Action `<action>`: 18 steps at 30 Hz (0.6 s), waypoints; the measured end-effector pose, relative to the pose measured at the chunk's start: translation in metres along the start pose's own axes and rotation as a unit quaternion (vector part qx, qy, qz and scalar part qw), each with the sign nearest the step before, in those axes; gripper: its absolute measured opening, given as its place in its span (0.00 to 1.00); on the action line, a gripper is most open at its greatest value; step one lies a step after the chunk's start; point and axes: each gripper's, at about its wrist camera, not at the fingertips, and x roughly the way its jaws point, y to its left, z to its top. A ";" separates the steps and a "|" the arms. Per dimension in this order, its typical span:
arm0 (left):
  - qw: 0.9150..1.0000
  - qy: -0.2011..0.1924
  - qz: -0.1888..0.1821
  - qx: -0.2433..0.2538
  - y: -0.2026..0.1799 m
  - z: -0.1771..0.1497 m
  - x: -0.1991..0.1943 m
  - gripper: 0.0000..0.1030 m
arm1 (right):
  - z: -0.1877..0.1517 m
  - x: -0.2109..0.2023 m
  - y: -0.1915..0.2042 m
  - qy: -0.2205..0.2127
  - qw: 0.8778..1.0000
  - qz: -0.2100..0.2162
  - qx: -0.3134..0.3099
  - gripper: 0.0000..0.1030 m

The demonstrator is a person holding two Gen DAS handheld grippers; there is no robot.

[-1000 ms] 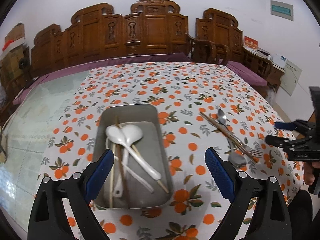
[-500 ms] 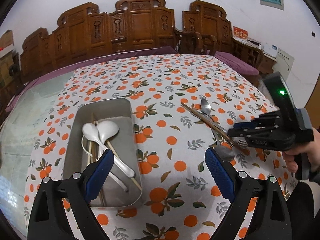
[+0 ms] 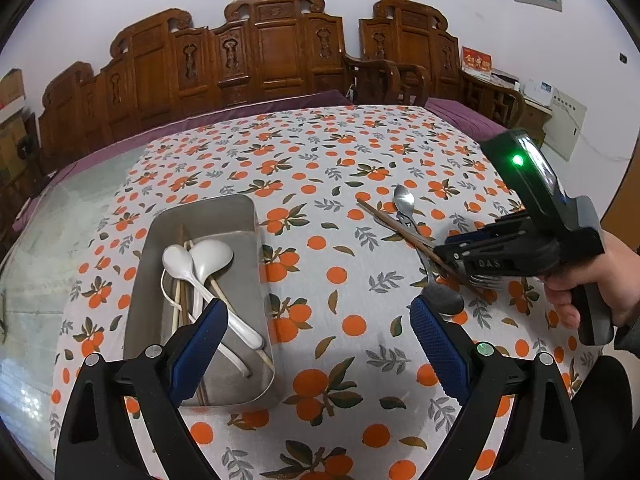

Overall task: Organize utensils
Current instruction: 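Grasp the other wooden chopstick with the left gripper while the right gripper holds the fork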

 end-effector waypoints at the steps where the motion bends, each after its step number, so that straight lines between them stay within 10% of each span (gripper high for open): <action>1: 1.000 0.000 0.002 0.003 -0.002 -0.001 -0.001 0.86 | 0.000 0.001 0.000 0.001 1.000 0.010 0.001 0.10; 18: 0.999 0.006 -0.003 0.037 -0.038 -0.005 0.001 0.86 | -0.045 -0.046 -0.025 -0.047 0.999 -0.021 0.003 0.08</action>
